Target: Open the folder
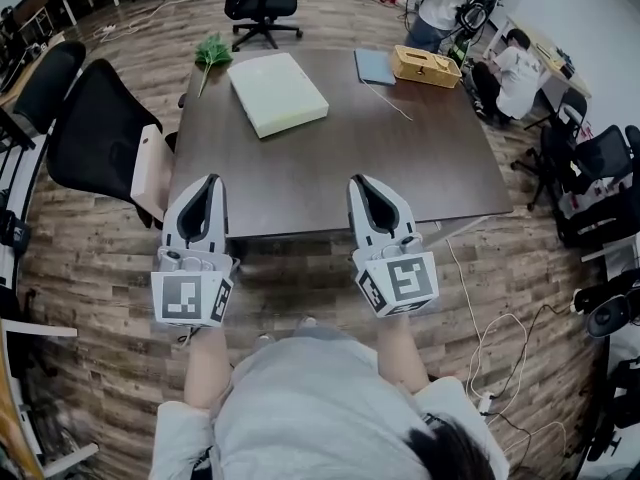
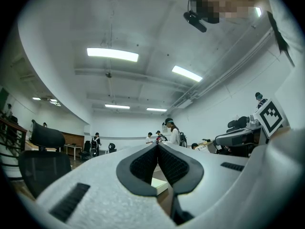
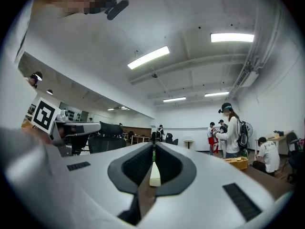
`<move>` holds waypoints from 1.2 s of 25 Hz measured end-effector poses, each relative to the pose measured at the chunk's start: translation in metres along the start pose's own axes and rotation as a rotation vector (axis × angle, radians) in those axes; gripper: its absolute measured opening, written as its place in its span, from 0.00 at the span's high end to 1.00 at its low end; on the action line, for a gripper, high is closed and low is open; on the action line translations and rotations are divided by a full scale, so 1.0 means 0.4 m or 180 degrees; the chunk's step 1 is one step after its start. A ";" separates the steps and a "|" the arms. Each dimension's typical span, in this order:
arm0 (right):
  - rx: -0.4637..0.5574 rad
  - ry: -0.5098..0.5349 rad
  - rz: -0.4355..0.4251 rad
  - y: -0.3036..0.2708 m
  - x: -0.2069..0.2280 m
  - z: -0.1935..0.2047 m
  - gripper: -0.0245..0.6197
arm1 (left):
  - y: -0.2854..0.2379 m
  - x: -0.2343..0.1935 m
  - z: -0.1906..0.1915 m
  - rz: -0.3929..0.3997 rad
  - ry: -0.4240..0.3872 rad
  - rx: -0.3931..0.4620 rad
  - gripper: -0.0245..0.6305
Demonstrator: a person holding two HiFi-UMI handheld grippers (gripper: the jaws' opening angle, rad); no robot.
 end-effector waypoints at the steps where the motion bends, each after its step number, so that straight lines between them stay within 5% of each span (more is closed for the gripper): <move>1: 0.0004 -0.0004 -0.0021 -0.001 0.007 0.001 0.93 | -0.006 0.007 0.001 -0.0011 -0.0008 0.0000 0.95; 14: 0.0030 -0.0077 -0.0103 -0.038 0.078 0.028 0.93 | -0.068 0.045 0.033 -0.0026 -0.0079 -0.0052 0.95; 30: -0.0052 0.0013 0.0082 -0.282 0.111 0.119 0.93 | -0.266 -0.129 0.163 0.0208 0.0041 -0.0078 0.95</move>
Point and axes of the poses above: the fingertips, and each gripper's own axes: y backward along the fingers, x to its right, z out of its underside, the point moved 2 cm from there along y, backward along the fingers, and after that the axes turned 11 degrees about x, right-handed, at the moved point
